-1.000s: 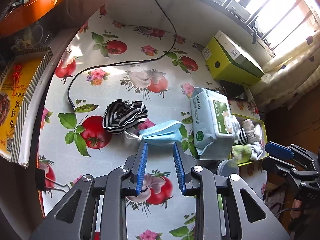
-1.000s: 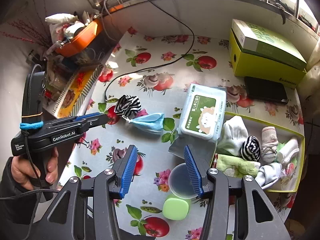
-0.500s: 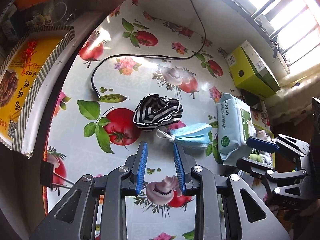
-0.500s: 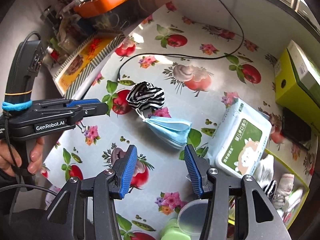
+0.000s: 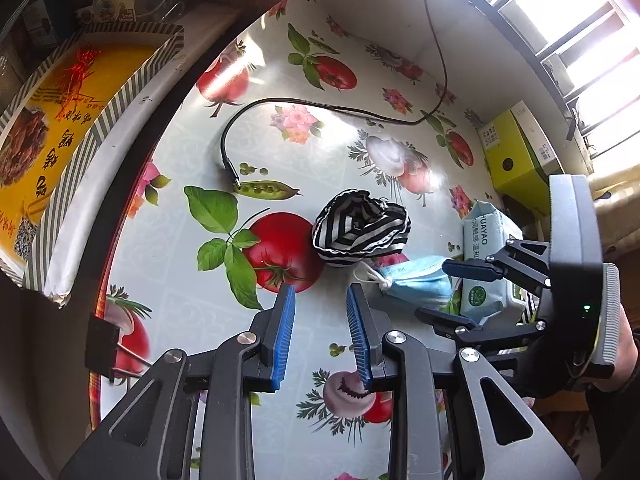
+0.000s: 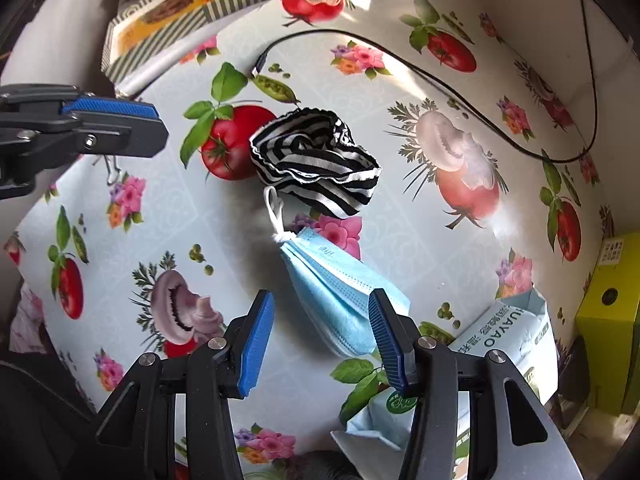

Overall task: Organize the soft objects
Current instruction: 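Grasp the black-and-white striped cloth with the left tool while the right tool grasps the blue mask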

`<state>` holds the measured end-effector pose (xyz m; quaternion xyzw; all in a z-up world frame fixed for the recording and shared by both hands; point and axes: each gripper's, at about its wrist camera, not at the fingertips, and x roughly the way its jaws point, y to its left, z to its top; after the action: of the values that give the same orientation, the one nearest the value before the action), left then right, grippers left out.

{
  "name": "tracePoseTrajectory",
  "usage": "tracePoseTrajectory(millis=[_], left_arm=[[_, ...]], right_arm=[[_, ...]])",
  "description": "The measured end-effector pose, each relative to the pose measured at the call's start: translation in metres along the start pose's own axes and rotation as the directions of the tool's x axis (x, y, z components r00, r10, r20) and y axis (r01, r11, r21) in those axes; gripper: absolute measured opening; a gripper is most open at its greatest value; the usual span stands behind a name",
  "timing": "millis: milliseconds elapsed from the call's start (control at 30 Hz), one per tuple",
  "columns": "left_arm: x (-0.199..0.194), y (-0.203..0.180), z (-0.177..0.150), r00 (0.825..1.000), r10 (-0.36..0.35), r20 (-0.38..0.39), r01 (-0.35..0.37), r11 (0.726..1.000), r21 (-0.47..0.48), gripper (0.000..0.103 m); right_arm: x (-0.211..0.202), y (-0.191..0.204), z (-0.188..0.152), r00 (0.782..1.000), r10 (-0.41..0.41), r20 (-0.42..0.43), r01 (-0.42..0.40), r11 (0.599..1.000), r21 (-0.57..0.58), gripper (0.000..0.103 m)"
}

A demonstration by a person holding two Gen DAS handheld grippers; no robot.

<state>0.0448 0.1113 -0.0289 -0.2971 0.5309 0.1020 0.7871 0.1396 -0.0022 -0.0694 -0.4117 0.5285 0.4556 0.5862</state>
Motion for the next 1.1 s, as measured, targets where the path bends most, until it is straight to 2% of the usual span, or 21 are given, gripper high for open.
tracePoseTrajectory(millis=[133, 200, 267, 300, 367, 400, 633, 833, 900, 967, 1100], left_arm=[[0.005, 0.003, 0.001, 1.000, -0.007, -0.005, 0.007, 1.000, -0.013, 0.028], [0.008, 0.004, 0.003, 1.000, -0.010, -0.008, 0.010, 1.000, -0.014, 0.028], [0.011, 0.003, 0.005, 1.000, -0.013, -0.012, 0.013, 1.000, -0.013, 0.028], [0.012, 0.003, 0.006, 1.000, -0.016, -0.013, 0.016, 1.000, -0.010, 0.028], [0.016, 0.001, 0.009, 1.000, -0.021, -0.015, 0.021, 1.000, -0.005, 0.028], [0.017, 0.000, 0.011, 1.000, -0.024, -0.015, 0.024, 1.000, -0.002, 0.028], [0.031, -0.009, 0.027, 0.999, -0.046, -0.016, 0.047, 0.998, 0.047, 0.028], [0.053, -0.019, 0.036, 0.998, -0.054, -0.028, 0.056, 0.993, 0.102, 0.028], [0.059, -0.022, 0.036, 0.998, -0.060, -0.037, 0.064, 0.991, 0.116, 0.032], [0.065, -0.027, 0.036, 0.996, -0.072, -0.046, 0.078, 0.988, 0.135, 0.044], [0.083, -0.033, 0.033, 0.996, -0.047, -0.080, 0.059, 0.987, 0.147, 0.044]], right_arm=[[0.016, -0.007, 0.007, 0.999, 0.012, -0.042, -0.011, 1.000, 0.026, 0.049], [0.019, -0.011, 0.009, 0.999, 0.022, -0.041, -0.020, 0.998, 0.052, 0.045], [0.022, -0.015, 0.008, 0.999, 0.013, -0.040, -0.010, 0.998, 0.070, 0.030], [0.022, -0.016, 0.007, 0.999, 0.026, -0.034, -0.023, 0.996, 0.082, 0.027], [0.019, -0.019, 0.005, 0.999, 0.032, -0.024, -0.029, 0.995, 0.099, 0.014], [0.017, -0.020, 0.003, 0.999, 0.029, -0.020, -0.027, 0.994, 0.106, 0.013], [-0.006, -0.034, -0.011, 0.998, 0.051, 0.039, -0.058, 0.981, 0.183, 0.009], [-0.041, -0.044, -0.022, 0.991, 0.045, 0.128, -0.079, 0.958, 0.277, 0.008], [-0.051, -0.045, -0.026, 0.988, 0.042, 0.152, -0.086, 0.950, 0.301, 0.008], [-0.056, -0.046, -0.023, 0.985, 0.043, 0.165, -0.095, 0.943, 0.320, 0.008], [-0.064, -0.043, -0.030, 0.984, 0.039, 0.175, -0.097, 0.936, 0.338, 0.008]])
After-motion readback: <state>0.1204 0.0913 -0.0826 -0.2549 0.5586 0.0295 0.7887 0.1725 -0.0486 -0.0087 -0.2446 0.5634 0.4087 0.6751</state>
